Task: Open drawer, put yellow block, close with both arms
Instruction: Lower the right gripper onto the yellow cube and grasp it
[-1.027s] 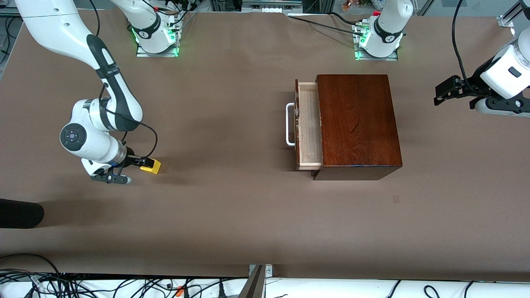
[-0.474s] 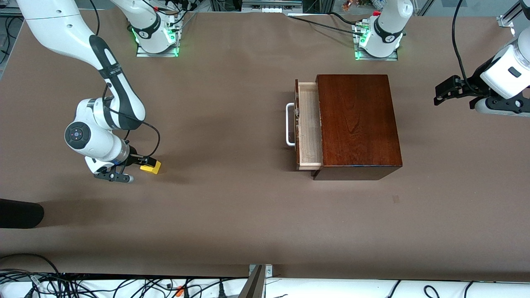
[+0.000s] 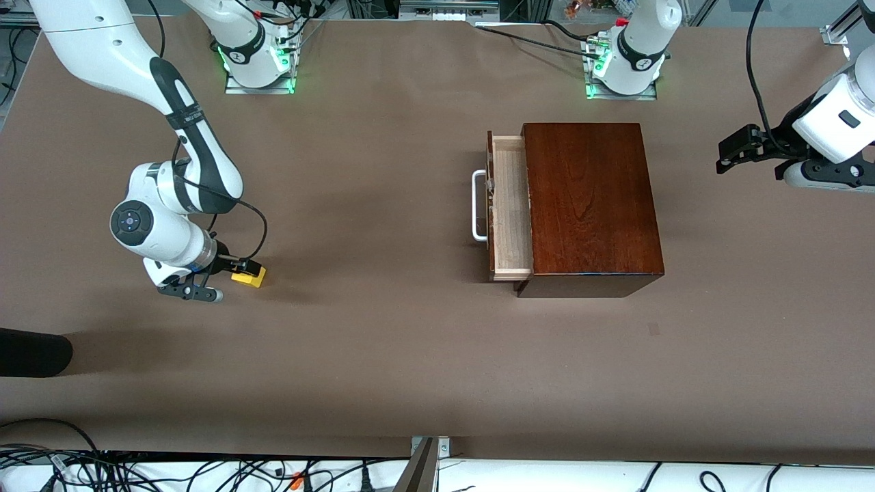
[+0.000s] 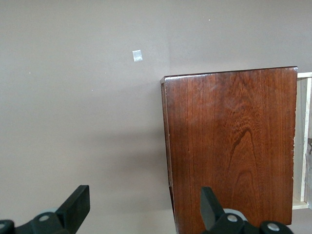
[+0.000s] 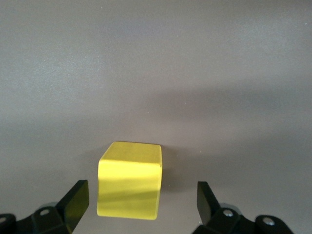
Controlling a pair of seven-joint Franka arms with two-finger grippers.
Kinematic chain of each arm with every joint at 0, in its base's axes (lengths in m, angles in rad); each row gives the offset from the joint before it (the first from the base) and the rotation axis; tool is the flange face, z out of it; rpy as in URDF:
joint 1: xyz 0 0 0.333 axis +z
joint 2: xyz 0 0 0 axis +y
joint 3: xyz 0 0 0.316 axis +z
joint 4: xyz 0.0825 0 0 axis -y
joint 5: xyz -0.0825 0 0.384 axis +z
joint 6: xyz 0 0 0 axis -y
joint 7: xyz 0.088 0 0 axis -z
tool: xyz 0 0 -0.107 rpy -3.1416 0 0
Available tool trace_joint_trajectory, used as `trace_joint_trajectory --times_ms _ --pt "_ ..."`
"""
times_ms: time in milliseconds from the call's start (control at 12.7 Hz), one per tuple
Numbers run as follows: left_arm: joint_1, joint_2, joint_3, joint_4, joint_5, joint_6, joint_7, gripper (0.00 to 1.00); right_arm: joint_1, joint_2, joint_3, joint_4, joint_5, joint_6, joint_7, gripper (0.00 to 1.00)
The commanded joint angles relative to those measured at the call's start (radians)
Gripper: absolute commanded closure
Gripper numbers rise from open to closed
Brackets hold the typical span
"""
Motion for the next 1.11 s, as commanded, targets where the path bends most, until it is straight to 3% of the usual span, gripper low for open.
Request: trace_joint_trajectory --times_ms 0,316,474,790,1027 --pt "-0.009 -0.016 0.004 0.001 0.011 -0.011 0.02 0.0 0.0 0.015 0.003 -0.011 0.013 0.034 0.009 0.02" --pt "-0.009 -0.016 0.001 0.005 0.011 -0.02 0.019 0.0 0.0 0.019 0.003 -0.011 0.013 0.035 0.009 0.08" --pt "-0.01 -0.014 0.0 0.007 0.011 -0.025 0.019 0.0 0.0 0.019 0.003 -0.011 0.011 0.035 0.001 0.26" --pt "-0.01 -0.016 0.001 0.007 0.011 -0.026 0.02 0.0 0.0 0.018 0.003 -0.008 0.008 0.03 -0.011 0.78" --pt "-0.01 -0.014 0.001 0.008 0.009 -0.037 0.02 0.0 0.001 -0.033 0.01 0.02 0.003 -0.012 -0.086 0.81"
